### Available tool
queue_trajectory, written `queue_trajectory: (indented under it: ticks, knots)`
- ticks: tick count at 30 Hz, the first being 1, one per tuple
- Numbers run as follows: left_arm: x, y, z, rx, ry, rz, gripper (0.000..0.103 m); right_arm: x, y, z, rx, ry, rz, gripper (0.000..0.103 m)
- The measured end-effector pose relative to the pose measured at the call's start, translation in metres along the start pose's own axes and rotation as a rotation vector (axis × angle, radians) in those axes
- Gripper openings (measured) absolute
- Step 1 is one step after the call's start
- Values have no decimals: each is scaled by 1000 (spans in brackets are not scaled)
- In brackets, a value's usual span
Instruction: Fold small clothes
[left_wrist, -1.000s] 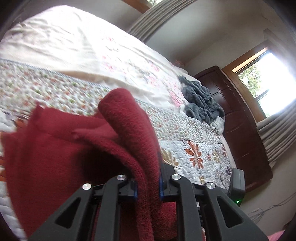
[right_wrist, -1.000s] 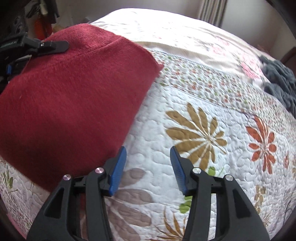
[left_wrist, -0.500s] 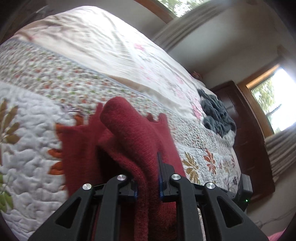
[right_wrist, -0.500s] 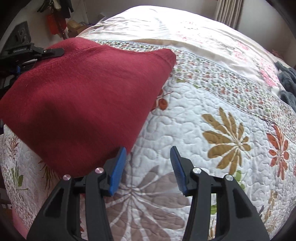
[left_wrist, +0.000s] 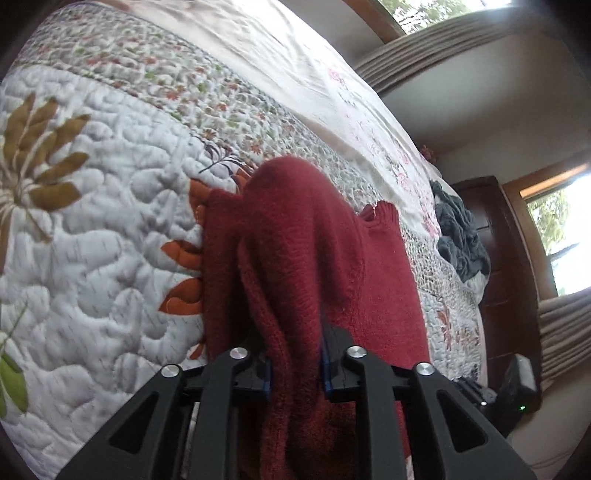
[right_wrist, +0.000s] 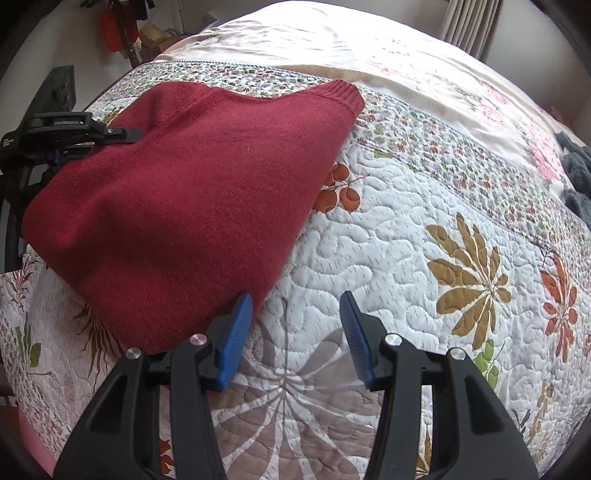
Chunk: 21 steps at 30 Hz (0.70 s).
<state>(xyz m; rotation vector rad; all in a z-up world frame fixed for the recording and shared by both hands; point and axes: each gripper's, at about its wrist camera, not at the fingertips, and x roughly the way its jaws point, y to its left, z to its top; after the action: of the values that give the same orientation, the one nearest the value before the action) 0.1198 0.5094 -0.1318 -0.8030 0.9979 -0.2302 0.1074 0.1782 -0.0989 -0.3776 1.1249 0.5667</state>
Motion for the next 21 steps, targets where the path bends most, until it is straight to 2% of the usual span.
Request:
queue_trajectory:
  ticks: [2, 5, 10, 14, 16, 21]
  knots:
    - [-7, -4, -2, 4, 1, 11, 24, -1, -2, -1, 21, 6, 16, 49]
    - [-30, -11, -11, 26, -17, 45, 30, -5, -10, -4, 91, 18, 91, 50]
    - [-62, -28, -44, 82, -1, 99, 38, -9, -17, -13, 207, 46, 217, 54]
    - [-70, -38, -66, 82, 4, 65, 46, -4, -14, -18, 279, 75, 288, 56]
    - [-69, -38, -72, 79, 12, 55, 46, 4, -13, -20, 315, 100, 323, 58]
    - [-51, -35, -77, 61, 60, 37, 44, 26, -7, -18, 359, 157, 399, 57]
